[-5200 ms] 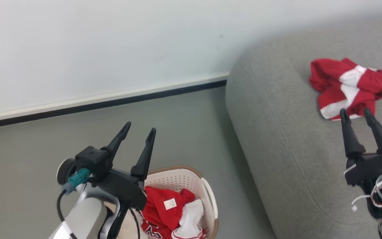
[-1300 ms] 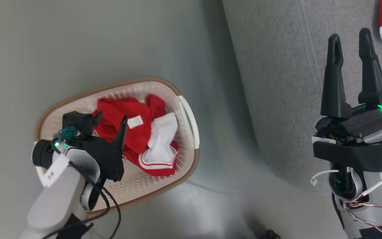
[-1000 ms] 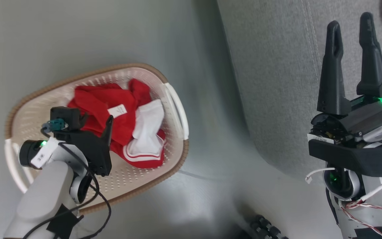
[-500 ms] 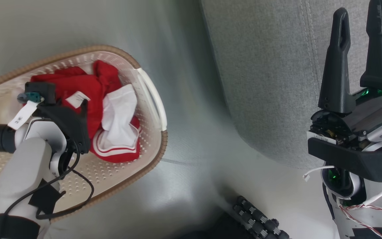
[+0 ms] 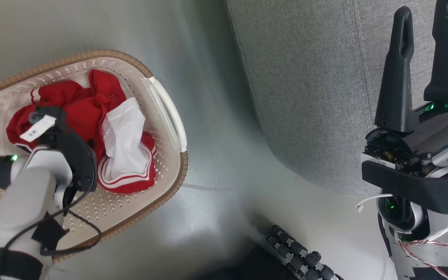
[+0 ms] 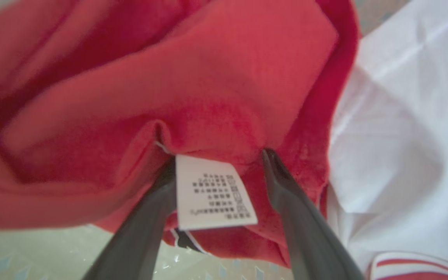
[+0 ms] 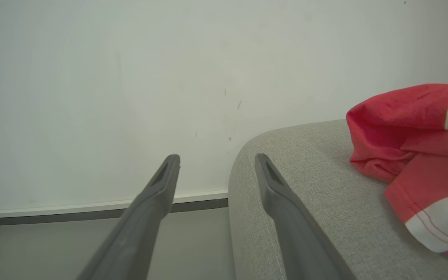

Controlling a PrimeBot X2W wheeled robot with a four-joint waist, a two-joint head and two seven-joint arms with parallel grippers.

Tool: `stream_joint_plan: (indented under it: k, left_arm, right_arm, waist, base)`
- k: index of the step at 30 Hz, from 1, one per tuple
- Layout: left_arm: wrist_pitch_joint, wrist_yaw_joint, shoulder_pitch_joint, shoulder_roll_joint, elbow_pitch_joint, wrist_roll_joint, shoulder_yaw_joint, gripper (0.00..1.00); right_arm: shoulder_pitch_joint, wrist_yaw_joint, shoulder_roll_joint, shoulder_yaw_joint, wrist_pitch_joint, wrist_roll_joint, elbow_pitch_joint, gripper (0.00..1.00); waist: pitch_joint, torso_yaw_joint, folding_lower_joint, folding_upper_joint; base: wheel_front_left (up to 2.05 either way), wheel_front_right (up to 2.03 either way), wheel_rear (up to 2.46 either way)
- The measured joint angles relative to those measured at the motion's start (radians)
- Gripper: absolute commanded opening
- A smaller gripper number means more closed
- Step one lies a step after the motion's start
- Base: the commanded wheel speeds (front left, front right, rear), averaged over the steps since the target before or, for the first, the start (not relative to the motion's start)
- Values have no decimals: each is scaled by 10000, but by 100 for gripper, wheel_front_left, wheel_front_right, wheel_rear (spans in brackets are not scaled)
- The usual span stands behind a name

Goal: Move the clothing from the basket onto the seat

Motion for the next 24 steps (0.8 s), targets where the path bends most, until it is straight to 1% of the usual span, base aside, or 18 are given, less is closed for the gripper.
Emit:
stream_joint_plan:
  k: [1,2,3,4,5,13,17,18,21,24]
  left_arm:
    - [-54,4,-58,-10,2,-2,33,89]
    - [-132,4,-137,-21,4,-2,65,48]
    - [-182,4,-222,-36,4,-2,75,31]
    - [-196,-4,-310,-44,8,-2,75,0]
    - [-244,-84,-368,-50,13,-2,75,0]
    - [-629,-311,-426,-79,383,-8,98,0]
    - [-830,-360,-397,-265,525,-10,73,0]
    - [-991,-441,-355,-426,577,-25,61,0]
    - [-1189,-527,-303,-564,606,-23,-12,0]
    - [-1555,-625,-99,-863,677,-27,-61,0]
  right_arm:
    - [1,0,8,2,0,-4,-4,100]
    - [1,2,13,4,2,-23,-8,100]
    - [0,4,17,4,2,-44,-10,100]
    - [0,12,21,6,2,-61,-10,100]
    - [0,12,25,8,0,-61,-8,100]
    - [-266,88,82,104,2,-63,257,100]
    - [-375,92,86,38,2,-63,443,100]
    - [-441,121,88,-38,0,-63,552,100]
    - [-459,146,90,-107,2,-65,671,100]
    - [-464,174,92,-313,0,-67,932,100]
  waist:
    - [5,2,0,0]
    - [11,5,0,0]
    - [17,10,0,0]
    - [24,14,0,0]
    - [31,18,0,0]
    - [-94,-25,0,0]
    - [-269,-15,0,0]
    - [-424,8,0,0]
    - [-604,42,0,0]
    - [-1022,146,0,-2]
  base:
    - [0,0,0]
    - [0,0,0]
    - [0,0,0]
    - [0,0,0]
    - [0,0,0]
    - [0,0,0]
    - [0,0,0]
    - [0,0,0]
    - [0,0,0]
    - [0,0,0]
